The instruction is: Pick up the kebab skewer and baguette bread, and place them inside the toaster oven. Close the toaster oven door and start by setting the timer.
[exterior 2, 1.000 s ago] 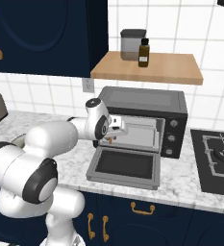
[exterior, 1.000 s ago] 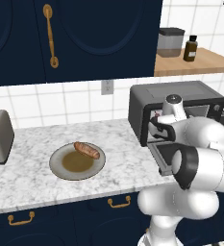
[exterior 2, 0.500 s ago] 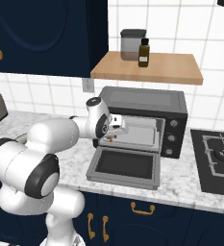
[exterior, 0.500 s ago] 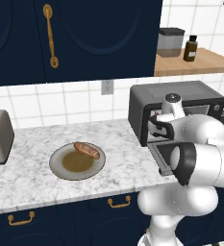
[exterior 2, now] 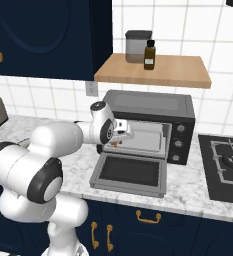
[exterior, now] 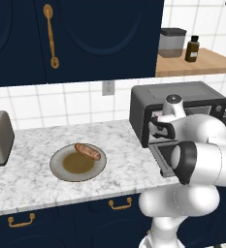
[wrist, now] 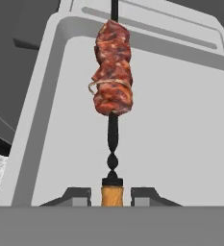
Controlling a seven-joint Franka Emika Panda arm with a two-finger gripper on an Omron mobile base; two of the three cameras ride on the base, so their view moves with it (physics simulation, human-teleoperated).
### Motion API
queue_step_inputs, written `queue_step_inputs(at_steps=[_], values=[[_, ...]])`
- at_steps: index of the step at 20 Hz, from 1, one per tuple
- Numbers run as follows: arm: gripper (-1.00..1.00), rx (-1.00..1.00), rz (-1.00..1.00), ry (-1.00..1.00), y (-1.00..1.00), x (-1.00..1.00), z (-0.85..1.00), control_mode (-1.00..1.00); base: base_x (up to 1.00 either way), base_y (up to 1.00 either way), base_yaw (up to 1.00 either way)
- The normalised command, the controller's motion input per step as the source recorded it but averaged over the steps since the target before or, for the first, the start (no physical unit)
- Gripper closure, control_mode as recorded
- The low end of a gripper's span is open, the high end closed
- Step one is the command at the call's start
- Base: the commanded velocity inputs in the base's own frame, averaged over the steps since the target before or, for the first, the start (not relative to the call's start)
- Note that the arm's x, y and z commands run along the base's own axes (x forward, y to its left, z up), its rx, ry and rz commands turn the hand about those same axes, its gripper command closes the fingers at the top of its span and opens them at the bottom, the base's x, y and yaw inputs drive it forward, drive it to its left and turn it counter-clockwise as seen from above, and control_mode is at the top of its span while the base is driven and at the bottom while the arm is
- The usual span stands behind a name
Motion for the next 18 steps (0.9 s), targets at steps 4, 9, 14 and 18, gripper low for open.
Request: queue_step_inputs(at_steps=[4,9,14,18], values=[[-1.00,0.00,0.00,0.00,0.00,0.00,-0.04,-1.00,0.00,0.00,0.00],[-1.00,0.01,0.01,0.00,0.00,-0.06,0.08,-1.00,0.00,0.00,0.00],[-1.00,0.01,0.00,0.00,0.07,-0.72,0.23,-1.00,0.00,0.00,0.00],[-1.00,0.02,0.00,-0.02,0.28,-0.98,0.21,-1.00,0.00,0.00,0.00]])
